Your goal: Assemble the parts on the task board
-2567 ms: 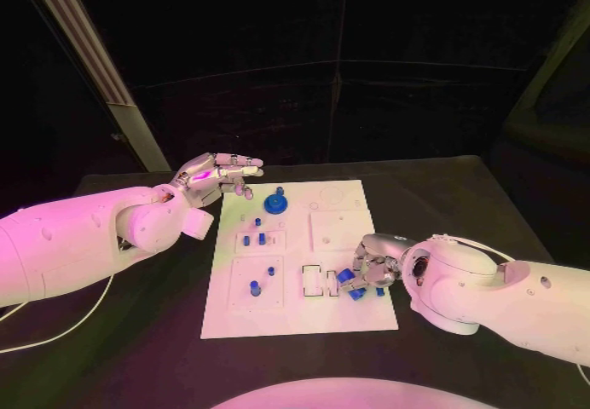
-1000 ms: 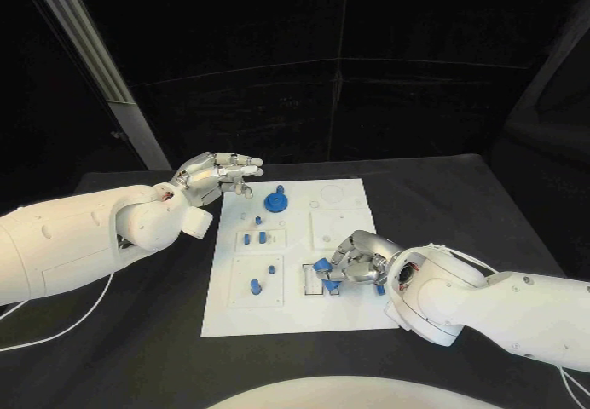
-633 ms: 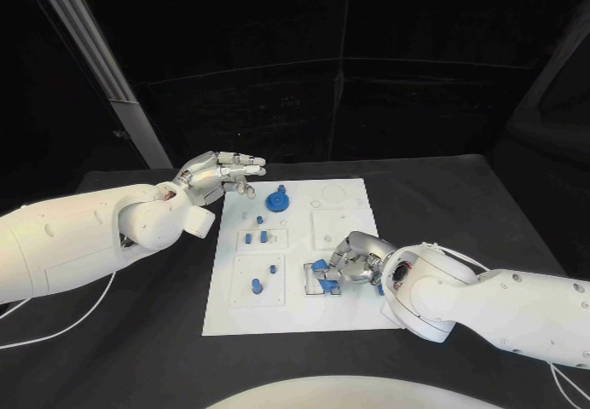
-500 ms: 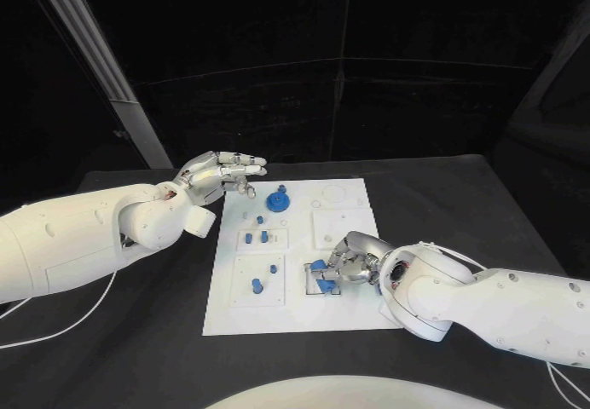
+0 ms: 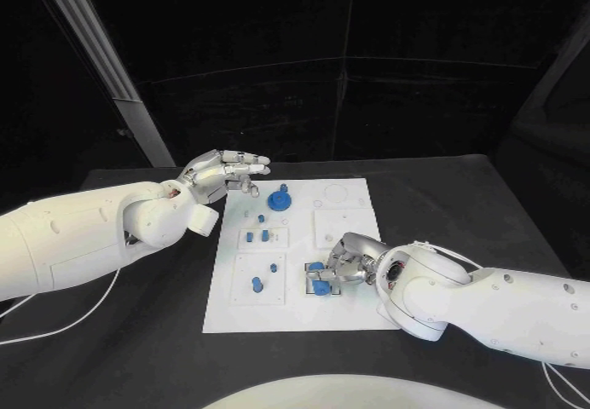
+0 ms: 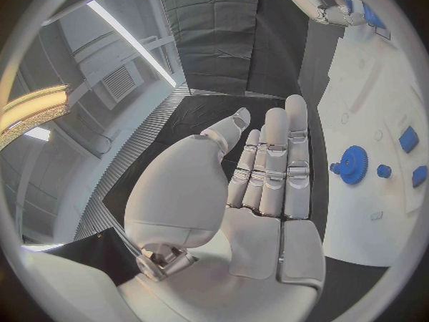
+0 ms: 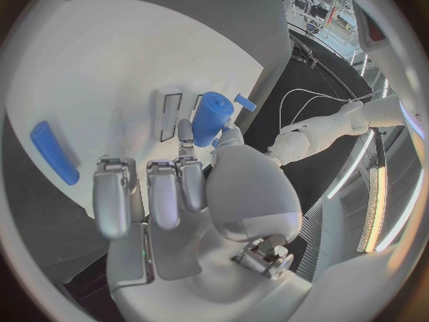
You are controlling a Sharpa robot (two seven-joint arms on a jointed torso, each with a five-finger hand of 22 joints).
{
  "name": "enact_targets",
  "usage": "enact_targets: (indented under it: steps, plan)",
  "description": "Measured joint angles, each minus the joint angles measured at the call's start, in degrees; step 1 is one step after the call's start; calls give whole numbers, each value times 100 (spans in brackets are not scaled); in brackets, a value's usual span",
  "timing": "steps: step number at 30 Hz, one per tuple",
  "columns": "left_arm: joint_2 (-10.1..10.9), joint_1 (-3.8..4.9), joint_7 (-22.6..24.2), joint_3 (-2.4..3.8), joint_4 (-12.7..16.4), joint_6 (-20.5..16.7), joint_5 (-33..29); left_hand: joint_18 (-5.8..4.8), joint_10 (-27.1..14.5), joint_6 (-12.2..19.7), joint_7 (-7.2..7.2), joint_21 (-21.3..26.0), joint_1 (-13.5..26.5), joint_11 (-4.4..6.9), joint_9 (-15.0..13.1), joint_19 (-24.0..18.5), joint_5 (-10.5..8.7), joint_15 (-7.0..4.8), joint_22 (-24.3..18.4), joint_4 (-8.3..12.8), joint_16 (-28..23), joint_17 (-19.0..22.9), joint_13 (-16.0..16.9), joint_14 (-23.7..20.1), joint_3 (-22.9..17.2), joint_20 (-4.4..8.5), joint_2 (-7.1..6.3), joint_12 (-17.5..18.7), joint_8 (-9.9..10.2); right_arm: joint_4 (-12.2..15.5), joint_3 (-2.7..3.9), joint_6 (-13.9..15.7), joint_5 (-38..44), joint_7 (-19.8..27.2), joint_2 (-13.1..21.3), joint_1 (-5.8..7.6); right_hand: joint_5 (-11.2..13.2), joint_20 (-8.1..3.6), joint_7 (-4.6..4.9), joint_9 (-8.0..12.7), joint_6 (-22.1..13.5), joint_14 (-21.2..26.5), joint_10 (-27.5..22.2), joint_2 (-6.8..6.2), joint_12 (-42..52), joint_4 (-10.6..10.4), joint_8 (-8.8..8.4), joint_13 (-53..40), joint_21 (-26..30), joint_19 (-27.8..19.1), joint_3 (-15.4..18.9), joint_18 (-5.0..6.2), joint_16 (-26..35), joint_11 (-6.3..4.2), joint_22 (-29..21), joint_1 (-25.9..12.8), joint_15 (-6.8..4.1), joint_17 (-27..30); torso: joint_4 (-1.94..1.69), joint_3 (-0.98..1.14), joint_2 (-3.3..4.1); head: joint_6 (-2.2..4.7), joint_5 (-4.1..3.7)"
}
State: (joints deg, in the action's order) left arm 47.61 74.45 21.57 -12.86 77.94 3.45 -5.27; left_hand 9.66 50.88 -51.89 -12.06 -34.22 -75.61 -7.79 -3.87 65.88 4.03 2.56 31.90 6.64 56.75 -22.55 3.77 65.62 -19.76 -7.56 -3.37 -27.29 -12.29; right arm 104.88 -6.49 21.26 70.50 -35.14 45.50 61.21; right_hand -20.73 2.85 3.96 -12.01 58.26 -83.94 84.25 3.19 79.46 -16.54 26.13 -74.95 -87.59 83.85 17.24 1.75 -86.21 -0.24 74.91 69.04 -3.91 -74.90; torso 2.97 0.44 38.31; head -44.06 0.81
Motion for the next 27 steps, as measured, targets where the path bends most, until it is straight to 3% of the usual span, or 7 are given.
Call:
enact_targets:
  steps: [3, 6, 11, 14, 17, 23, 27]
  plan:
    - [0, 0, 0, 0, 0, 0, 0, 0, 0, 0, 0, 0, 0, 0, 0, 0, 0, 0, -3, 0, 0, 0, 0, 0, 0, 0, 0, 0, 0, -1, 0, -21, 21, -8, -5, -1, 349, -21, -2, -47, 1, 0, -12, 65, -11, 31, 0, -6, 0, 21, 86, 0, 0, -11, 0, -207, 0, 0, 3, 2, -2, -3, 5]
    - [0, 0, 0, 0, 1, 0, 0, 0, 0, 0, 0, 0, 0, 0, 0, 0, 0, 0, -3, 0, 0, 0, 0, 0, 0, 0, 0, 0, 0, -8, 1, -35, 54, -22, -6, -1, 1017, -21, -22, -98, -19, 0, -21, 75, -58, -13, 0, -3, 0, 21, 202, 0, 0, -20, 0, -499, 0, 0, 5, 2, -3, 1, 5]
    - [1, 0, -1, 0, 1, 0, 1, 0, 0, 0, 0, 0, 0, 0, 0, 0, 0, 0, -3, 0, 0, 0, 0, 0, 0, 0, 0, 0, 0, -20, 1, -44, 127, -56, -5, -1, 1665, -21, 11, -171, -90, 0, -21, -106, -182, -28, 0, -3, 41, 21, 163, 0, 47, -19, 0, -997, 0, 0, 6, 2, -3, 8, 2]
    - [2, 0, -1, 0, 1, 0, 1, 0, 0, 0, 0, 0, 0, 0, 0, 0, 0, 0, -3, 0, 0, 0, 0, 0, 0, 0, 0, 0, 0, -20, 1, -44, 162, -65, -2, -1, 1727, -21, 0, -201, -118, 0, -21, -282, -227, -31, 0, -3, 41, 21, -12, 0, 47, -19, 0, -1171, 0, 0, 6, 2, -3, 12, 0]
    - [3, 0, -1, 0, 1, 0, 1, 0, 0, 0, 0, 0, 0, 0, 0, 0, 0, 0, -2, 0, 0, -1, 0, 0, 0, 0, 0, 0, 0, 4, 1, -44, 196, -65, 19, -1, 1726, -21, 21, -217, -138, 0, -21, -295, -250, -20, -1, -3, 41, 21, -131, 0, 68, -19, 0, -1183, 0, 0, 5, 2, -3, 12, -1]
    - [4, 0, -2, 0, -5, 0, 1, 0, 0, 0, 0, 0, 0, 0, 0, 0, 0, 0, -2, 0, 0, -1, 0, 0, 0, 0, 0, 0, 0, 113, 1, -53, 240, 30, 130, -1, 1197, -21, 21, -300, -138, 0, -21, -223, -254, 332, 27, -3, 41, 21, -422, 0, 68, -19, 0, -281, 0, -4, 6, 7, -3, 5, -2]
    - [5, 0, -2, 0, -12, 0, 1, 0, 0, 0, 0, 0, 0, 0, 0, 0, 0, 0, -2, 0, 0, -1, 0, 0, 0, 0, 0, 0, 0, 183, 6, -93, 259, 138, 178, -1, 1129, -21, 21, -339, -138, 0, -22, -204, -254, 594, 39, -12, 41, 21, -481, 0, 68, -18, 0, 151, 1, -4, 5, 9, -3, -1, -2]
